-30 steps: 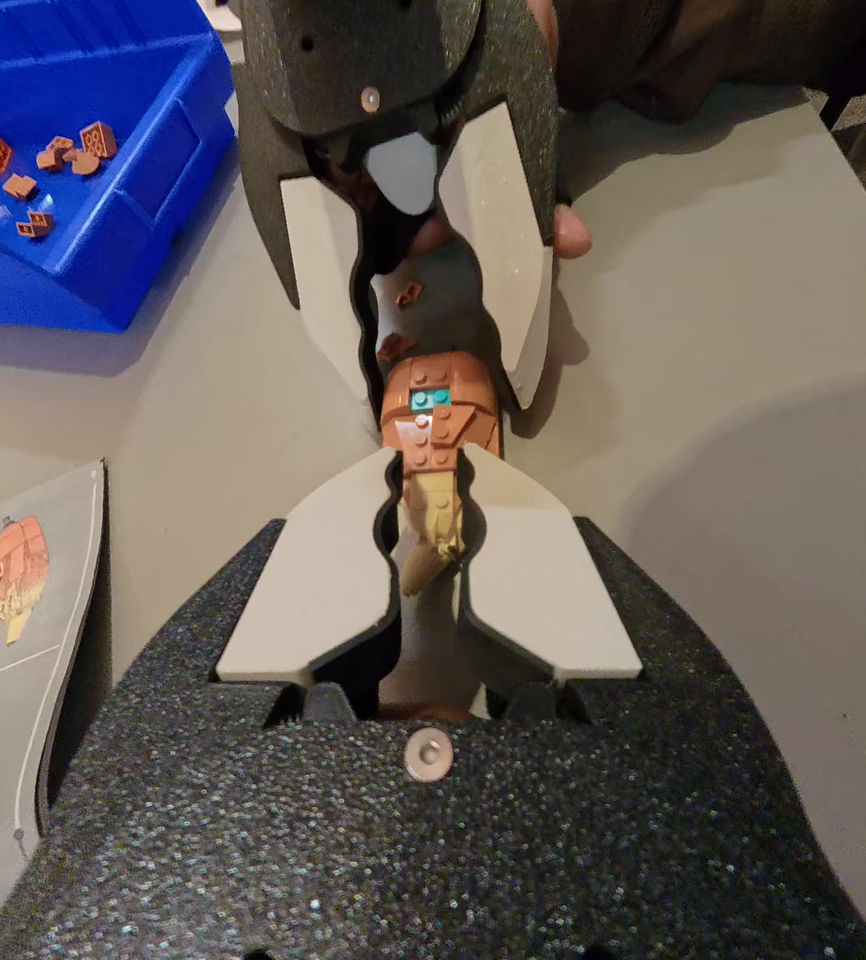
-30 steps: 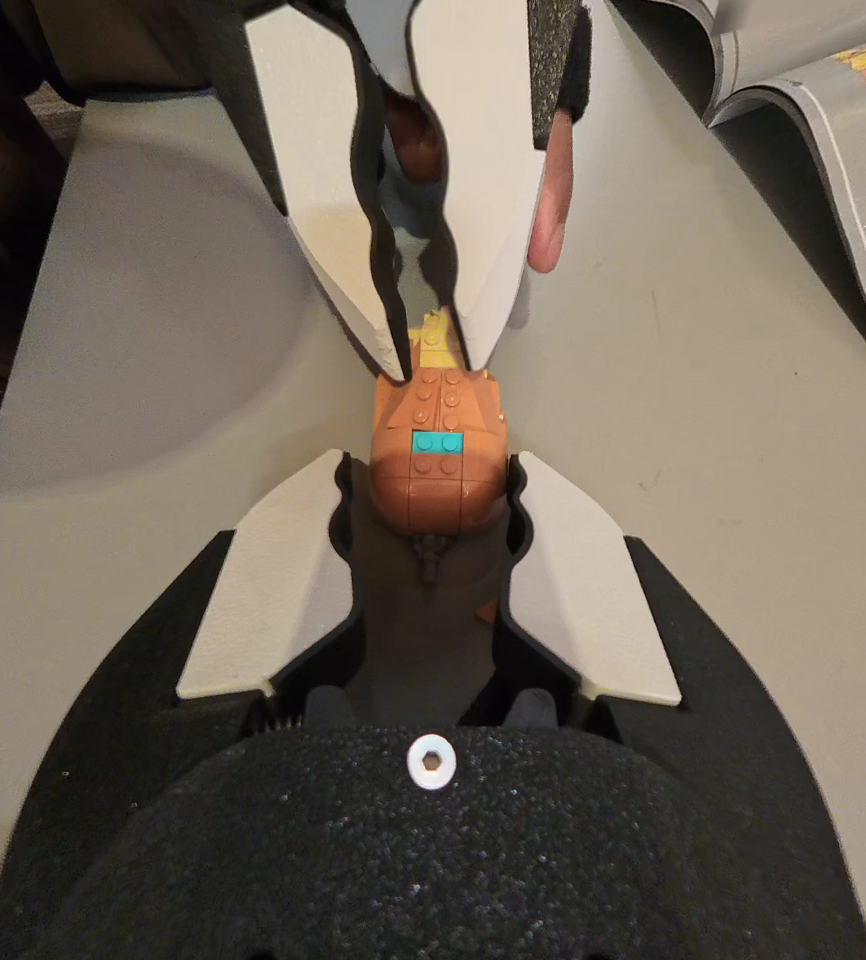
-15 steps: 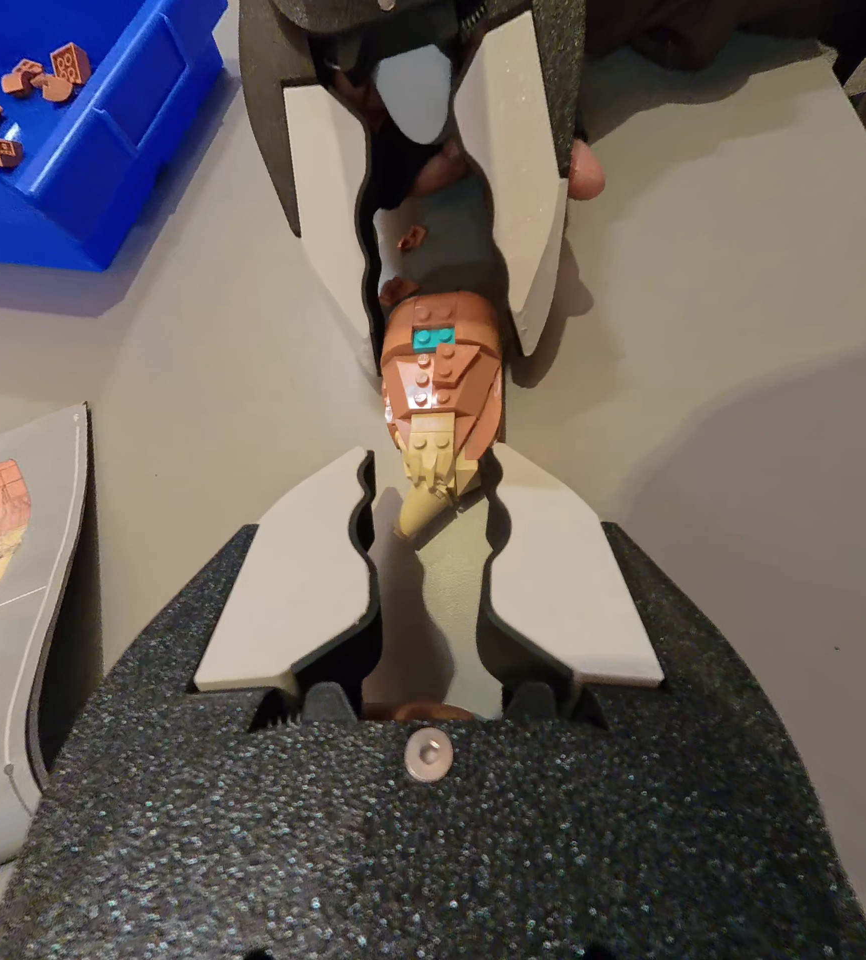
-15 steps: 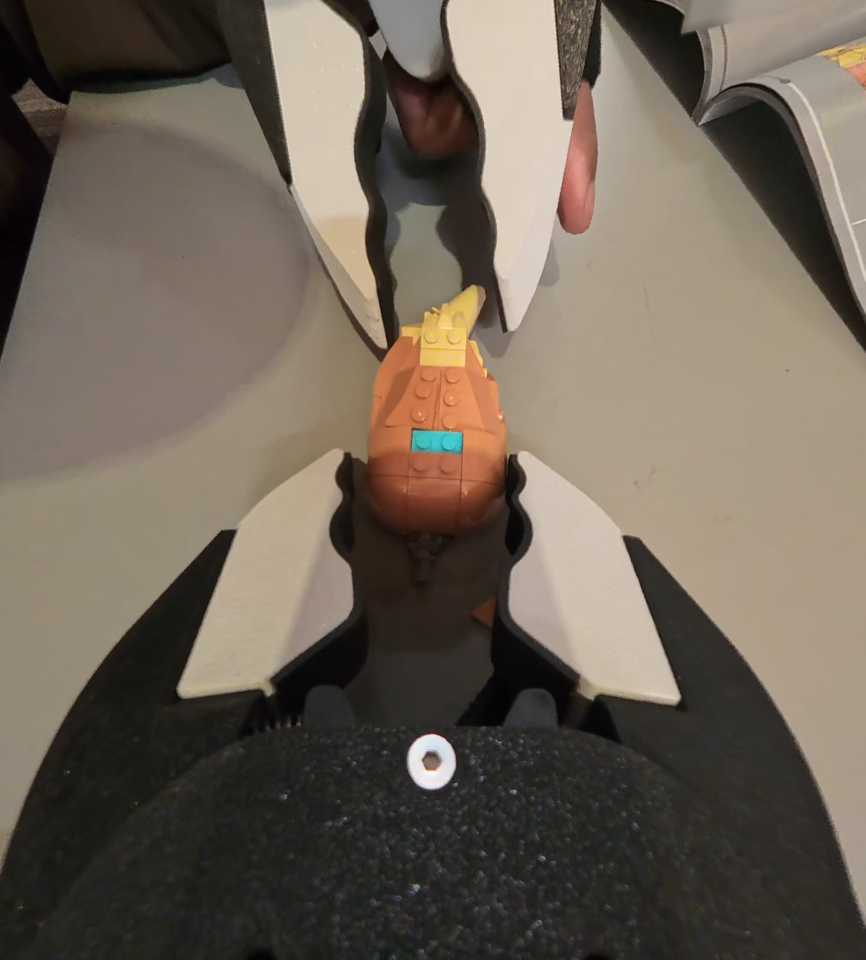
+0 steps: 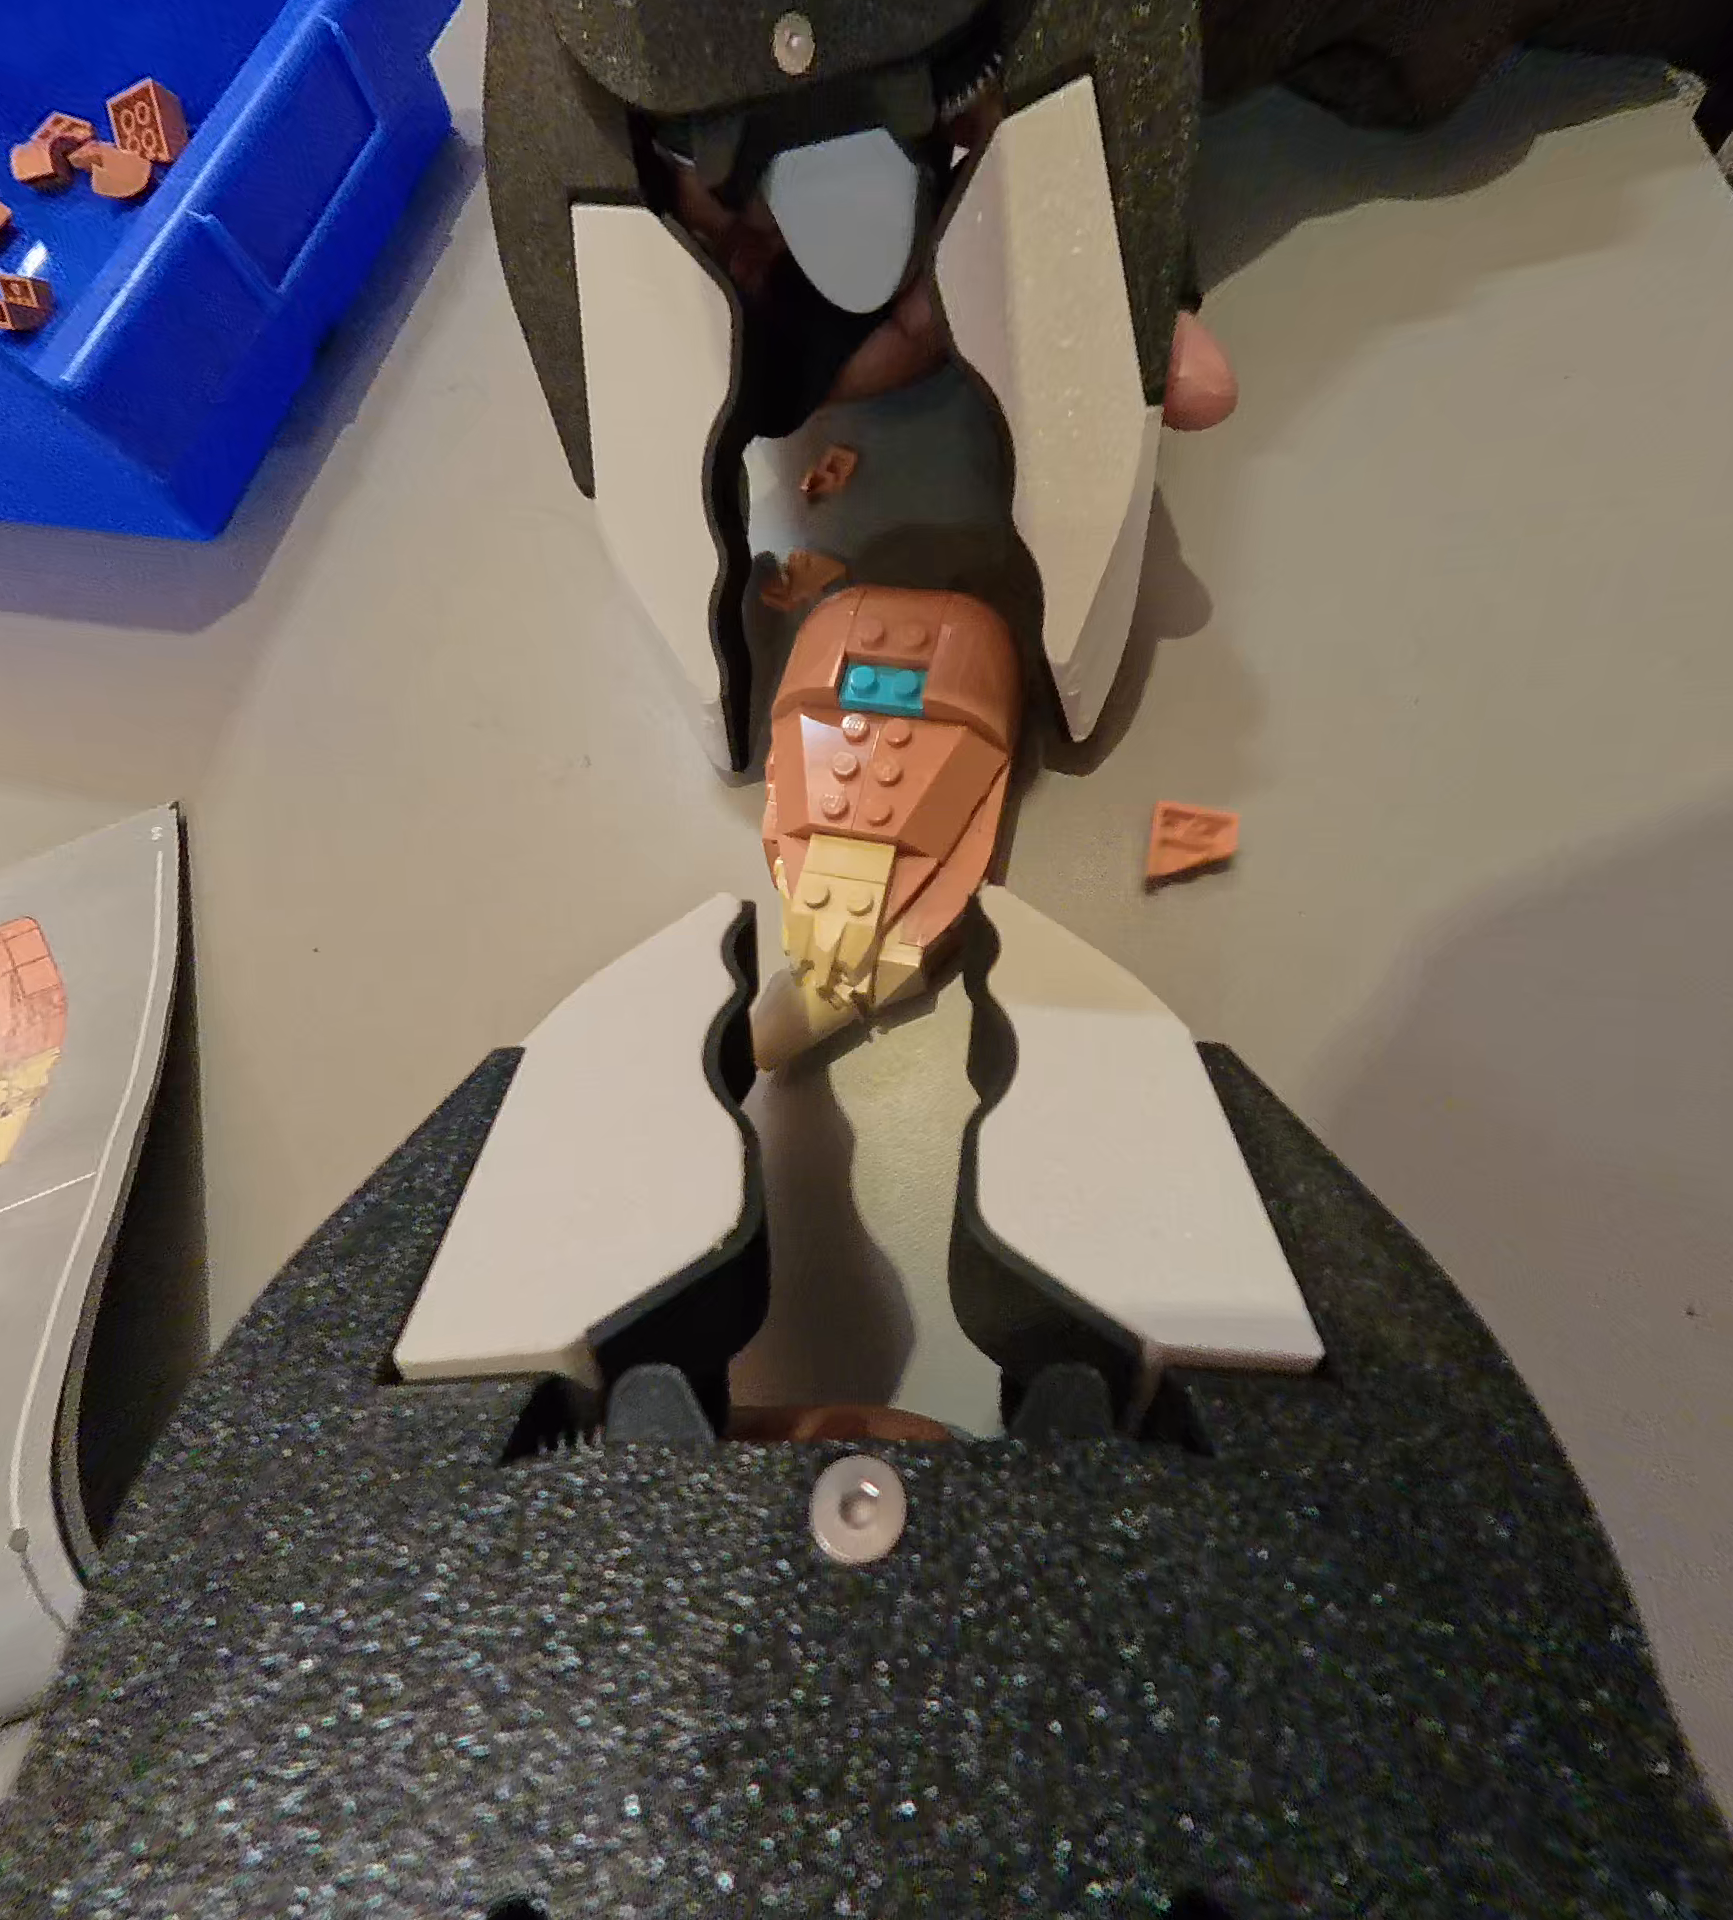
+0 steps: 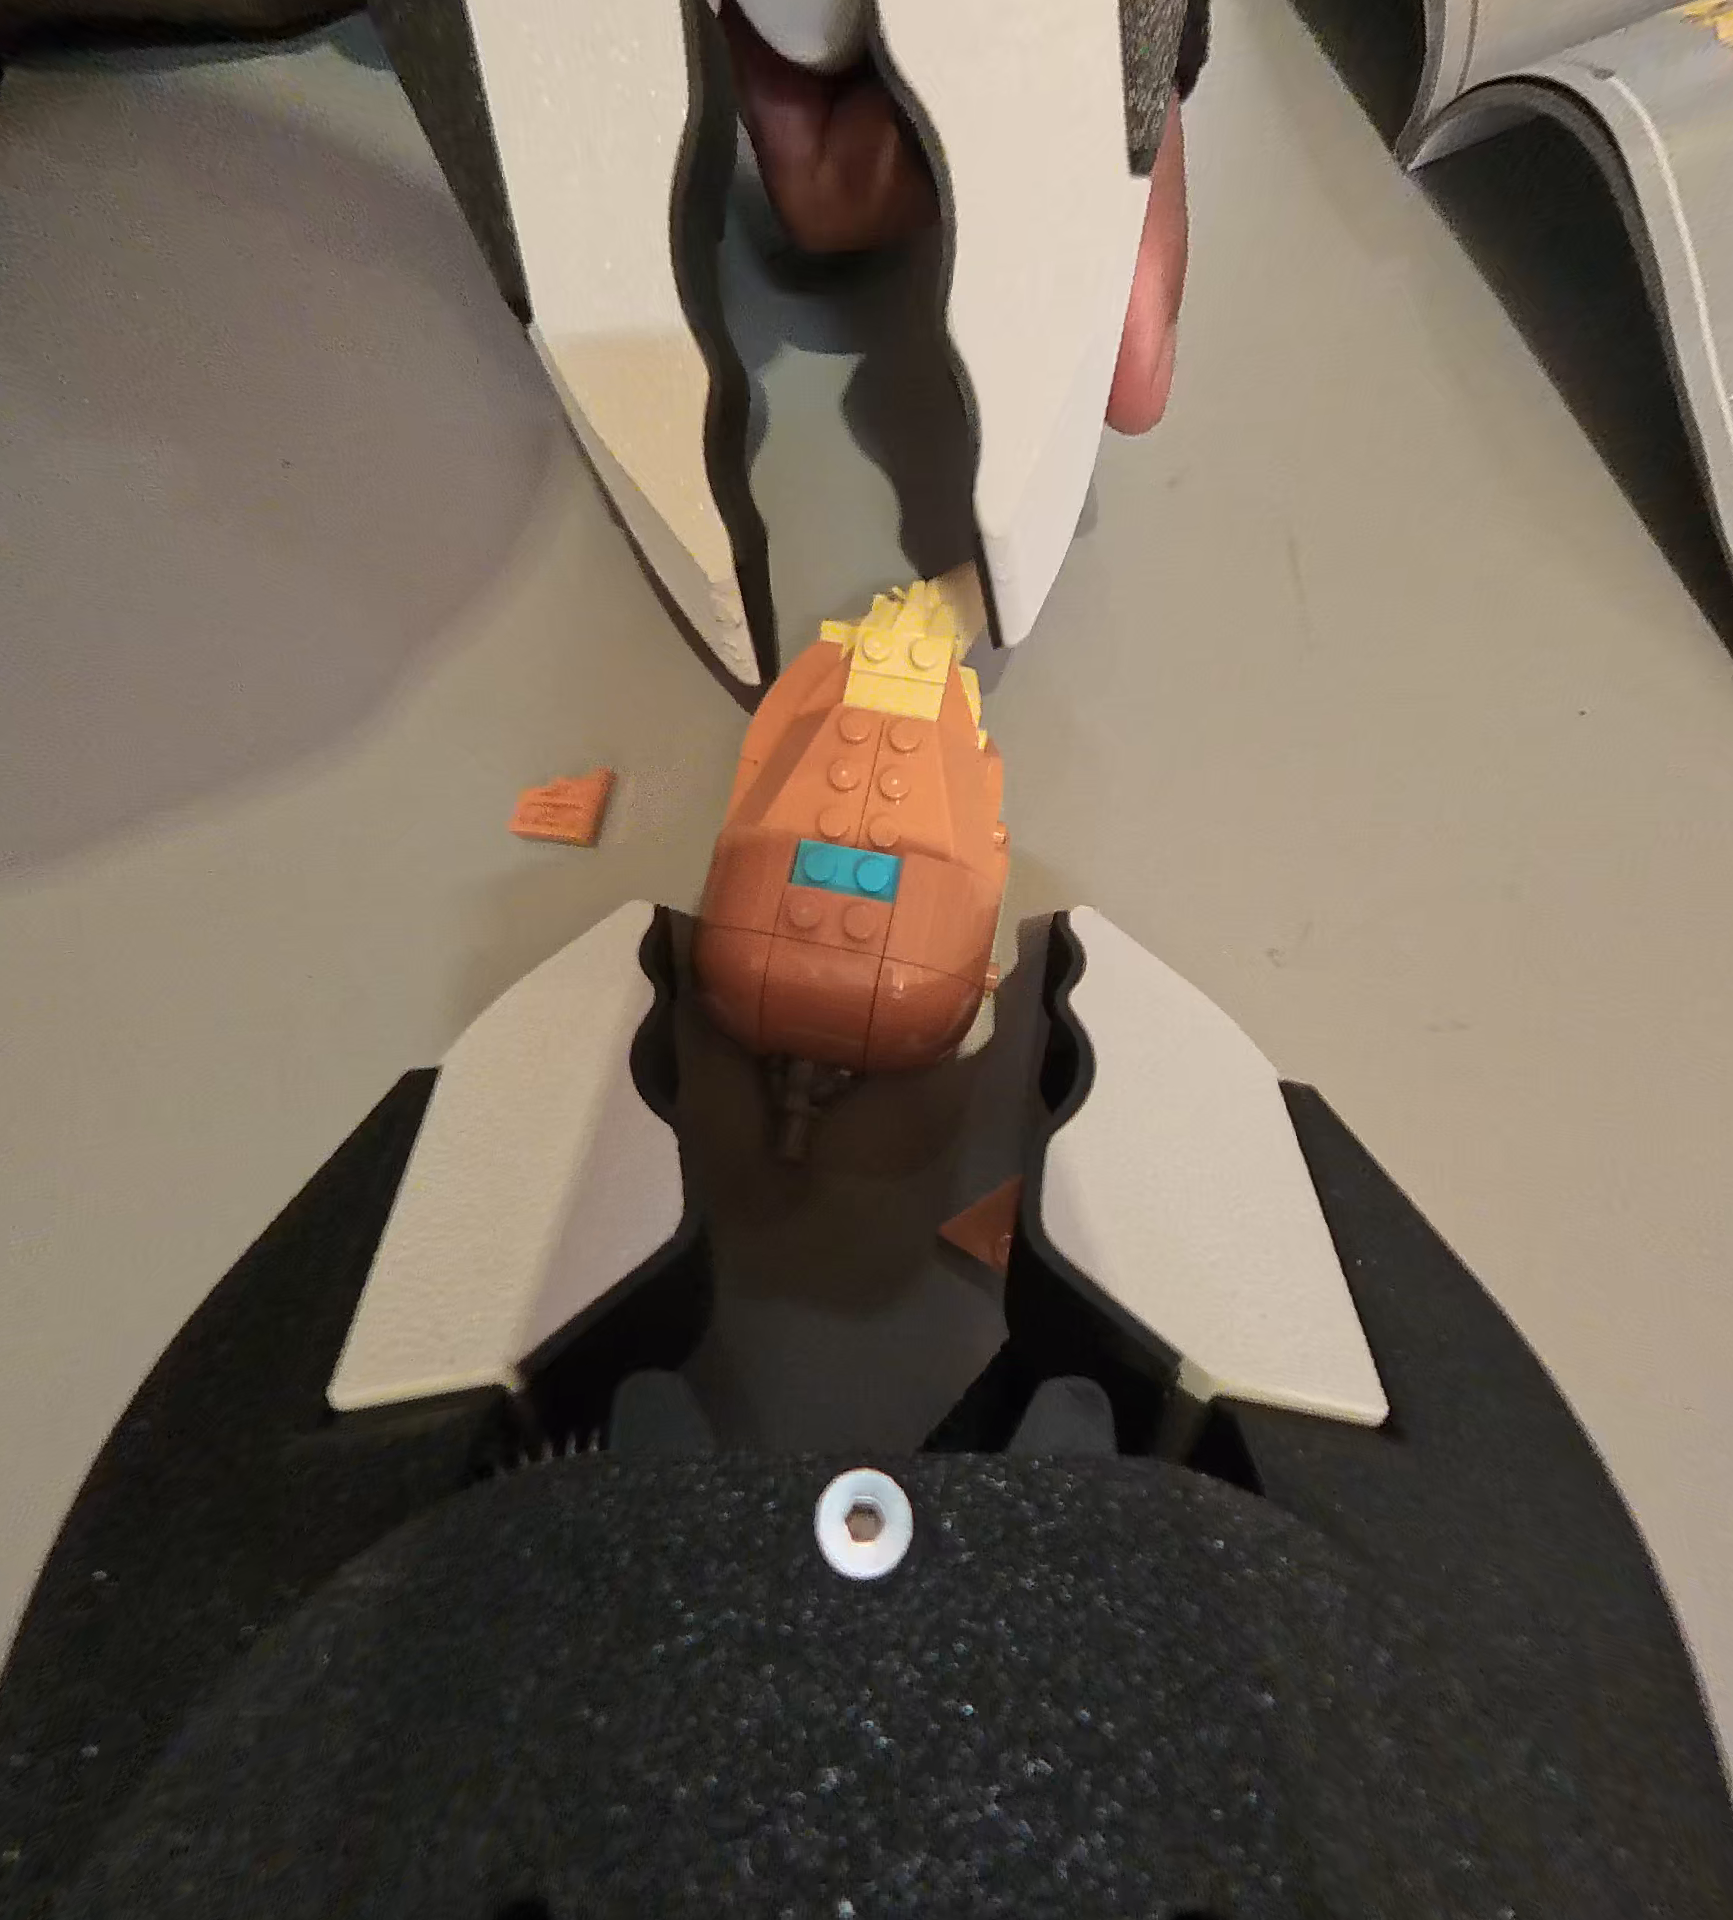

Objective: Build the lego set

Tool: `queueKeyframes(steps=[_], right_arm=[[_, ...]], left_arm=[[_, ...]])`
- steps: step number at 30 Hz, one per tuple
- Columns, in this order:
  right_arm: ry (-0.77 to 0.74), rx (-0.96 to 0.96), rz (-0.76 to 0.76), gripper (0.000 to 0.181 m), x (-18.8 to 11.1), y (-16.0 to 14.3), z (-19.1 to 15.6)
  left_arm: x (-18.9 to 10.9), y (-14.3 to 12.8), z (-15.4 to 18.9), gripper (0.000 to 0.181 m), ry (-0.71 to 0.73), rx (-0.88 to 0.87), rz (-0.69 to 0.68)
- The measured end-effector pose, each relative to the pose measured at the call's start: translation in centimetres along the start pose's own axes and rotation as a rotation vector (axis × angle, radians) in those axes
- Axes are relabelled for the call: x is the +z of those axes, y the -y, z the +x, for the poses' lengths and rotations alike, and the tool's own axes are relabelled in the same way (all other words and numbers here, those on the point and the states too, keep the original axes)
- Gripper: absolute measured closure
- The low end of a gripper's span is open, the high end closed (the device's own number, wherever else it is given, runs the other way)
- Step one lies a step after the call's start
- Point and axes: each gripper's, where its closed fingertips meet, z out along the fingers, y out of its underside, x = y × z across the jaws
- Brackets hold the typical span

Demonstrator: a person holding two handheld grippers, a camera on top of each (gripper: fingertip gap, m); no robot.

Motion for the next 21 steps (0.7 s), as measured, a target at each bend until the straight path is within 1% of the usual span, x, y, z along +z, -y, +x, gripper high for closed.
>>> queueKeyframes(steps=[3, 6, 9, 11, 14, 21], right_arm=[[-0.002, -0.009, -0.010, 0.112, 0.1, -0.1, -0.1], [-0.002, -0.009, 0.006, 0.112, -0.1, 0.1, -0.3], [-0.023, -0.006, 0.046, 0.112, -0.7, 0.7, -0.2], [-0.048, -0.012, 0.079, 0.113, -1.4, 1.2, -0.4], [-0.059, 0.005, 0.142, 0.116, -2.6, 1.8, -1.3], [-0.085, 0.130, 0.274, 0.118, -3.6, 1.6, -3.6]], left_arm=[[-0.2, -0.2, -0.1, 0.143, 0.013, 0.013, -0.013], [-1.0, 0.3, 0.0, 0.143, 0.021, 0.029, 0.012], [-1.9, 1.0, 1.5, 0.146, -0.008, 0.075, 0.045], [-2.0, 1.4, 3.2, 0.149, -0.065, 0.090, 0.071], [-1.2, 1.2, 5.4, 0.151, -0.151, 0.075, 0.066], [0.8, 0.4, 6.6, 0.151, -0.211, 0.061, -0.042]])
